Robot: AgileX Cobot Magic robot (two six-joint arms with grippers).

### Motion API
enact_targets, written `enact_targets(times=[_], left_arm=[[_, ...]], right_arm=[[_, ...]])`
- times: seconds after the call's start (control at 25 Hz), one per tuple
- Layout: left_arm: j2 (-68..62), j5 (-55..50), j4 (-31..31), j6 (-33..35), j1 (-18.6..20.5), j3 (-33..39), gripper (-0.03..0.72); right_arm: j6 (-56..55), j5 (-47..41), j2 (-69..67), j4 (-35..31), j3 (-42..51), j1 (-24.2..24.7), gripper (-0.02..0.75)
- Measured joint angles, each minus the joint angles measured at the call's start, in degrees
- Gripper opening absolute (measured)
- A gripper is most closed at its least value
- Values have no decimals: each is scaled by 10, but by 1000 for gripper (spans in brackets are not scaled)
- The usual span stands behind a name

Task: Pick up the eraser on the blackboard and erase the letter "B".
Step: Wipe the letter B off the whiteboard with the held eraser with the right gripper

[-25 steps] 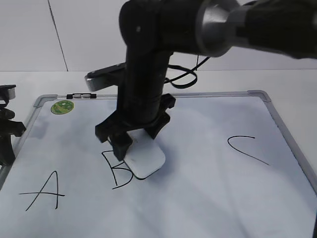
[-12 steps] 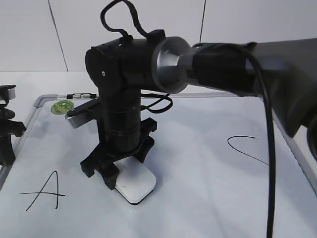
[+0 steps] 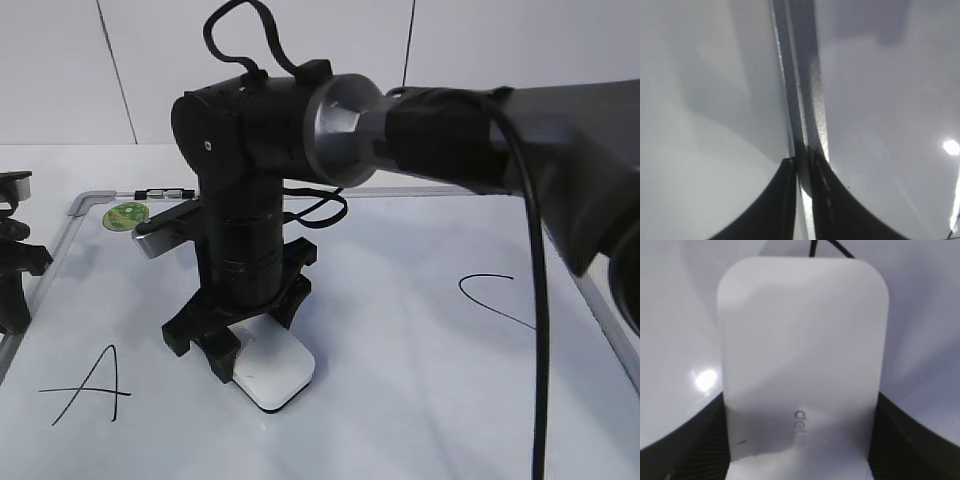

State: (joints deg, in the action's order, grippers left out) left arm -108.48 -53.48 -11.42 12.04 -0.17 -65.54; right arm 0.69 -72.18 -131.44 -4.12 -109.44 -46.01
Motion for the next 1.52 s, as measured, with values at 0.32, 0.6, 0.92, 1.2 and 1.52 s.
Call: enact_targets(times=[0.32,0.6,0.92,1.2,1.52], left_arm=[[0,0,0,0,0,0,55],[0,0,0,0,0,0,55],[0,0,0,0,0,0,54],[0,-1,0,0,0,0,54],[0,-1,-1,0,0,0,54]], right_arm=[[-4,-7,-7,58,-5,-31,524],[1,-6,-8,86,-6,-51,524],[10,1,-10,46,-7,-57,524],[1,2,-10,58,-7,-57,524],[-12,2,-10,41,-7,-34,524]])
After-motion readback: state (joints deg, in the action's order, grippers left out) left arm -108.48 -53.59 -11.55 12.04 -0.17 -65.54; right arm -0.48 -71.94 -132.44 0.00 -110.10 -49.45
